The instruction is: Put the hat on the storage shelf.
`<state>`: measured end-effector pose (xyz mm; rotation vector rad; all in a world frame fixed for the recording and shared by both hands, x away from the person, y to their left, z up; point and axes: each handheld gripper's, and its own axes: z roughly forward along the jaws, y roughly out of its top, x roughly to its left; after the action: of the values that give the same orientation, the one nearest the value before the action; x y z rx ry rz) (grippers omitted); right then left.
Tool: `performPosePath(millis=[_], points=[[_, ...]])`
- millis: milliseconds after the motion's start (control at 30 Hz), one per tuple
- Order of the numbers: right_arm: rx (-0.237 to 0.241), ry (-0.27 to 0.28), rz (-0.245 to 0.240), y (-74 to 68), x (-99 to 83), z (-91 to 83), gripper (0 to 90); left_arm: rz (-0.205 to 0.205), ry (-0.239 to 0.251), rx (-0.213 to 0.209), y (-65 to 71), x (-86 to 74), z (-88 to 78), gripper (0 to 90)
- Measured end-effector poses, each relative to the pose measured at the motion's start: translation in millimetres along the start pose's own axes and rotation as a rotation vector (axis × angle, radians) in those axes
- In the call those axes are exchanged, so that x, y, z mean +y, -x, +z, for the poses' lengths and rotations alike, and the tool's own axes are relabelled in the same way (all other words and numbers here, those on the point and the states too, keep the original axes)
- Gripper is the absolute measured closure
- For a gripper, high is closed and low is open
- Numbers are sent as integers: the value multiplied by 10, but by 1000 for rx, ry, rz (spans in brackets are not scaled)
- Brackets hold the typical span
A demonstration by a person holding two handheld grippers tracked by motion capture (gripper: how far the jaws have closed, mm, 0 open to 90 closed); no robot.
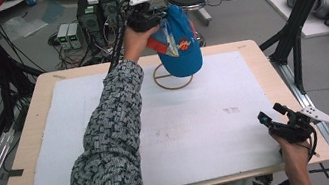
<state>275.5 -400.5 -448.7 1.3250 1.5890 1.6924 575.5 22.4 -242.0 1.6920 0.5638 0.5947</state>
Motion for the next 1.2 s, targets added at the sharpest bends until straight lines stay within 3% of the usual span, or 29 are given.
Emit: performPosePath(millis=[33, 167, 333, 467, 1200], points=[[0, 1, 1, -2, 1, 0, 67, 3, -20, 2, -1, -22, 12, 804], [0, 5, -2, 6, 2, -7, 67, 0, -27, -2, -4, -44, 13, 797], [-2, 3, -4, 5, 1, -2, 67, -10, -21, -3, -1, -45, 18, 707], [-1, 3, -1, 8, 1, -6, 67, -17, -43, -10, -12, -68, 22, 682], [-4, -1, 2, 6, -2, 1, 67, -41, -56, -54, -29, -146, 4, 443]])
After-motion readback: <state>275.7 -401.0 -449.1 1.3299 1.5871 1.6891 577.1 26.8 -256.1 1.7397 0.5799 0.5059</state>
